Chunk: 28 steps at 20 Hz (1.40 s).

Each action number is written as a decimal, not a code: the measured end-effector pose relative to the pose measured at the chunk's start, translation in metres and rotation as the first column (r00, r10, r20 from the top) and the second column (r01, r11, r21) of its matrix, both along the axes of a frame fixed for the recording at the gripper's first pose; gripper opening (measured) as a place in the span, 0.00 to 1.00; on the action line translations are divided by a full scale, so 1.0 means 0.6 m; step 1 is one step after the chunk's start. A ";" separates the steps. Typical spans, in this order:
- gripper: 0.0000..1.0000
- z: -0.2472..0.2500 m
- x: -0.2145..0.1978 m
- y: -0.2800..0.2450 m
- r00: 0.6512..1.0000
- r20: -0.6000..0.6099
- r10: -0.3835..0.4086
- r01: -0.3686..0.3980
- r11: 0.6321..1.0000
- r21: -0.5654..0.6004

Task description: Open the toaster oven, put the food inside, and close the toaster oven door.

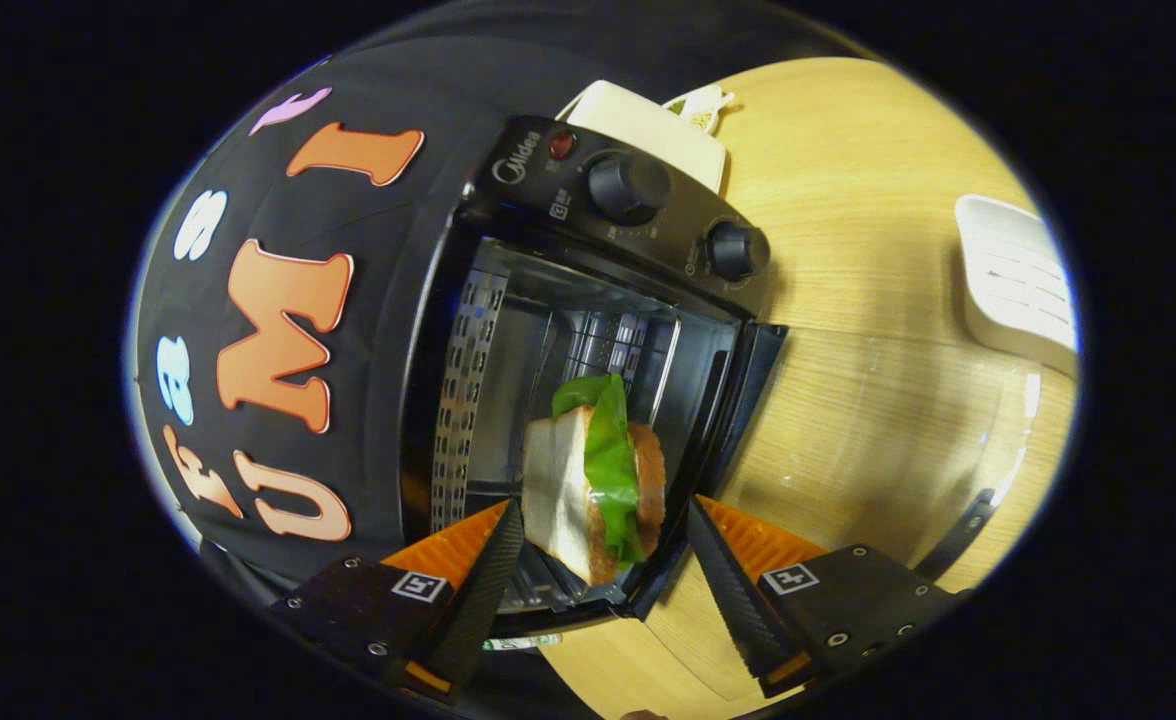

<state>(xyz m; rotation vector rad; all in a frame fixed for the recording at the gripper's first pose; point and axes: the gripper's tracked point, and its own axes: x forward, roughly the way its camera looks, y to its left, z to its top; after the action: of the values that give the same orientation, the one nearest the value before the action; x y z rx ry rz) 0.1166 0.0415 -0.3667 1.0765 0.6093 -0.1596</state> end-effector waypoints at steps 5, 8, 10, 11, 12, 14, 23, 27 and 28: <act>0.98 0.046 -0.098 -0.011 0.985 0.025 0.173 -0.169 0.979 -0.114; 0.98 0.043 -0.165 -0.046 0.963 -0.013 0.268 -0.262 0.928 -0.266; 0.98 0.032 -0.202 -0.069 0.947 -0.049 0.318 -0.312 0.869 -0.383; 0.98 0.033 -0.213 -0.083 0.938 -0.071 0.340 -0.334 0.827 -0.451; 0.98 0.026 -0.225 -0.097 0.928 -0.099 0.359 -0.356 0.774 -0.523; 0.98 0.011 -0.246 -0.113 0.904 -0.161 0.396 -0.404 0.666 -0.627; 0.99 -0.098 -0.286 -0.113 0.749 -0.444 0.491 -0.626 0.305 -0.717; 1.00 -0.129 -0.277 -0.120 0.723 -0.511 0.464 -0.664 0.266 -0.698; 1.00 -0.134 -0.271 -0.122 0.721 -0.521 0.457 -0.667 0.256 -0.699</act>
<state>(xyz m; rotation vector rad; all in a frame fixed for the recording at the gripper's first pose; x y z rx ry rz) -0.0460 -0.0318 -0.4473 -0.2395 0.9452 0.0782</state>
